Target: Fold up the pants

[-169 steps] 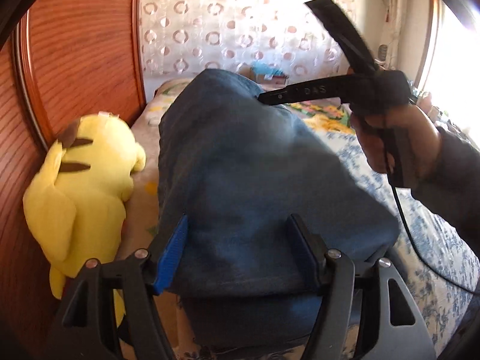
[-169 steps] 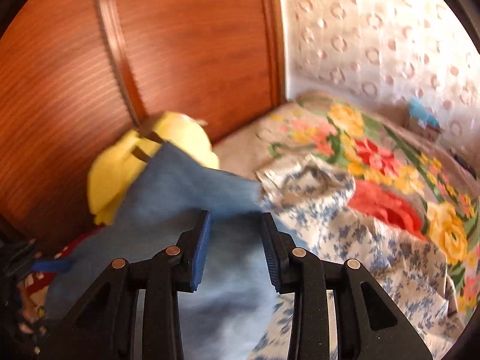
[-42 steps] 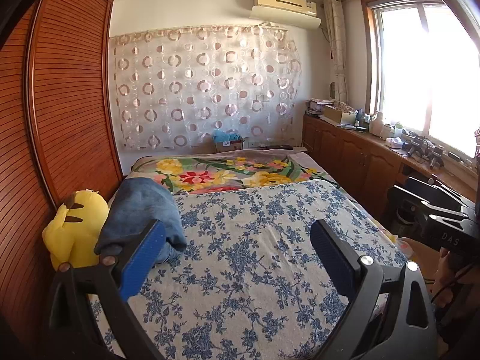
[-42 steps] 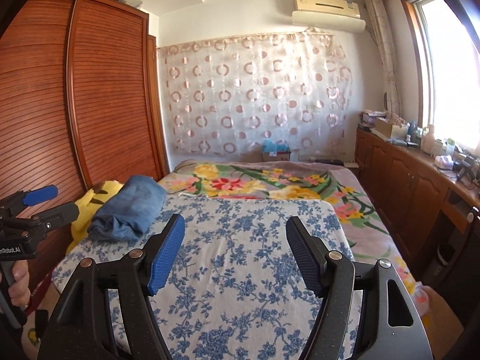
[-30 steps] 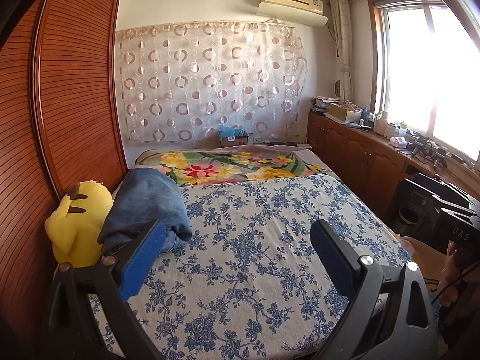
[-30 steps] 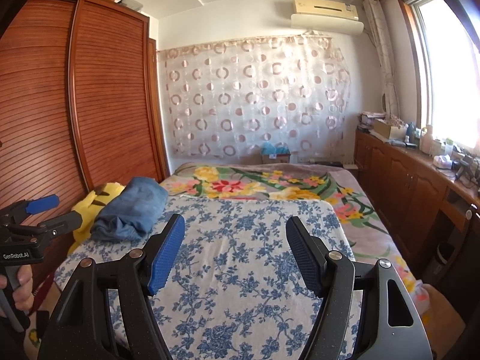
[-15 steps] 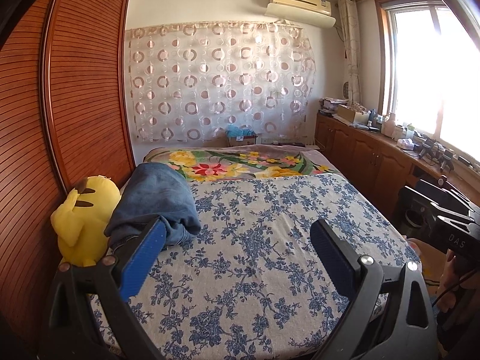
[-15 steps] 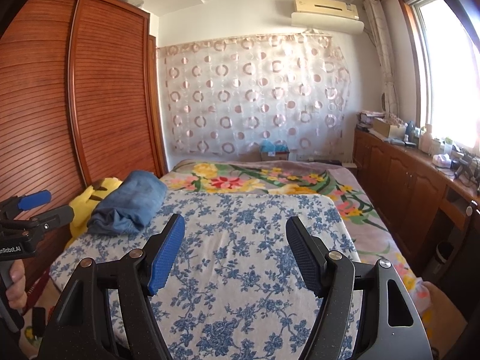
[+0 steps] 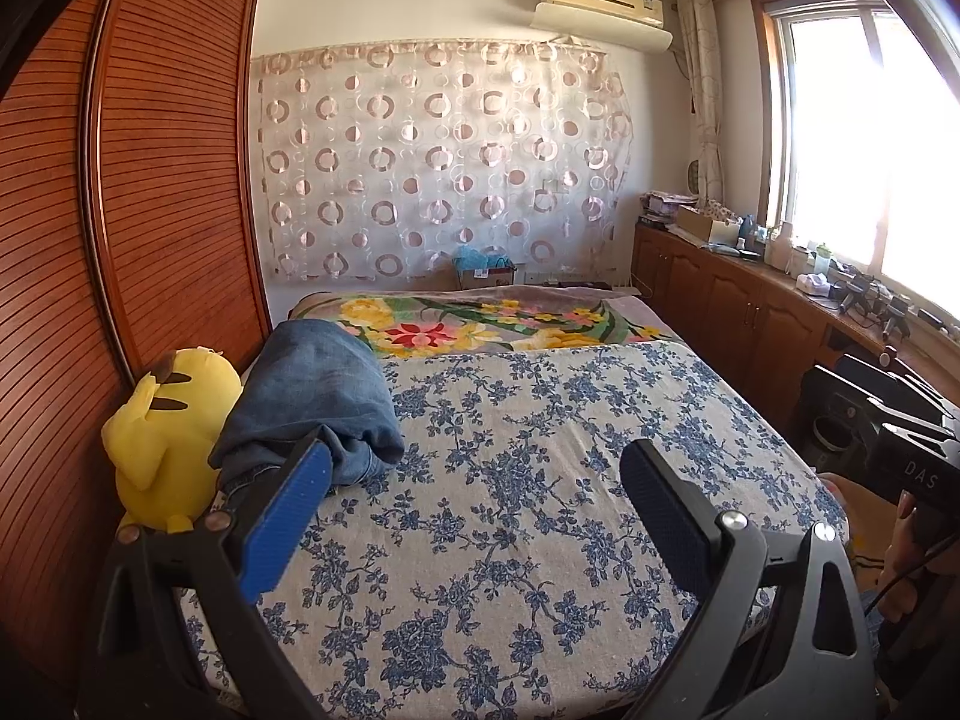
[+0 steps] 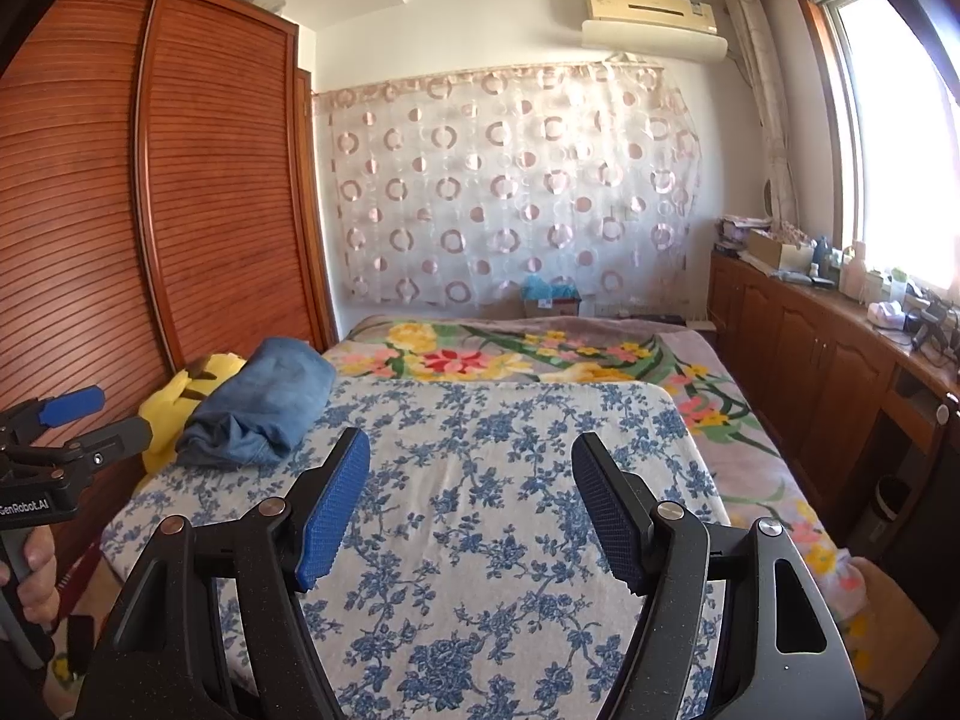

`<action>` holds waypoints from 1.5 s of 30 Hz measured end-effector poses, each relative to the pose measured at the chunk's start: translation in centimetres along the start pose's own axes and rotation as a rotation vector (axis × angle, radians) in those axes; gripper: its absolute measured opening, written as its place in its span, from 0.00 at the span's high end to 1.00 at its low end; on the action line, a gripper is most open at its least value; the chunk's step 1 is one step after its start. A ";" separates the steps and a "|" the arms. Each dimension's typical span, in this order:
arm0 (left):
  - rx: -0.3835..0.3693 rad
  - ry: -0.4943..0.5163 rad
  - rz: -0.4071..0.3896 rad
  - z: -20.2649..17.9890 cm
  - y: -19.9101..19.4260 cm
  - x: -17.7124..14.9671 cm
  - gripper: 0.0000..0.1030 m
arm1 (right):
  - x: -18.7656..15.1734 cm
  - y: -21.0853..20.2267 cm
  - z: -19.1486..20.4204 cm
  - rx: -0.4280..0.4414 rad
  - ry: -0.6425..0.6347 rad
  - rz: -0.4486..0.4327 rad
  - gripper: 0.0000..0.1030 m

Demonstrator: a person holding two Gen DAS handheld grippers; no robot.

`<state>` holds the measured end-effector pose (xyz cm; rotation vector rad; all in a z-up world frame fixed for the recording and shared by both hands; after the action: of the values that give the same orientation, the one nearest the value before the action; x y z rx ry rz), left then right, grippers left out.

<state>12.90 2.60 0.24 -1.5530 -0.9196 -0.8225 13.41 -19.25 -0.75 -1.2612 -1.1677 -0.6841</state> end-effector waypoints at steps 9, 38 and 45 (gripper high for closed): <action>-0.003 0.000 -0.002 -0.1 0.0 -0.1 0.05 | 0.0 0.0 0.0 -0.001 0.000 0.000 0.30; -0.006 -0.001 -0.002 0.1 0.0 0.3 0.05 | -0.1 0.0 0.0 0.001 0.001 0.000 0.30; -0.012 -0.002 0.003 0.4 0.1 0.1 0.05 | -0.1 0.0 0.0 0.000 0.001 0.000 0.30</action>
<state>13.08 2.95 0.19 -1.5652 -0.9152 -0.8256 13.41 -19.28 -0.88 -1.2602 -1.1667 -0.6849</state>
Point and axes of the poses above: each gripper's, at about its wrist camera, not at the fingertips, and y roughly the way its jaws point, z to its left, x to its top, the point moved 10 cm from there along y, roughly the way its jaws point, and after that the axes turned 9 degrees about -y, right-handed, at the moved point
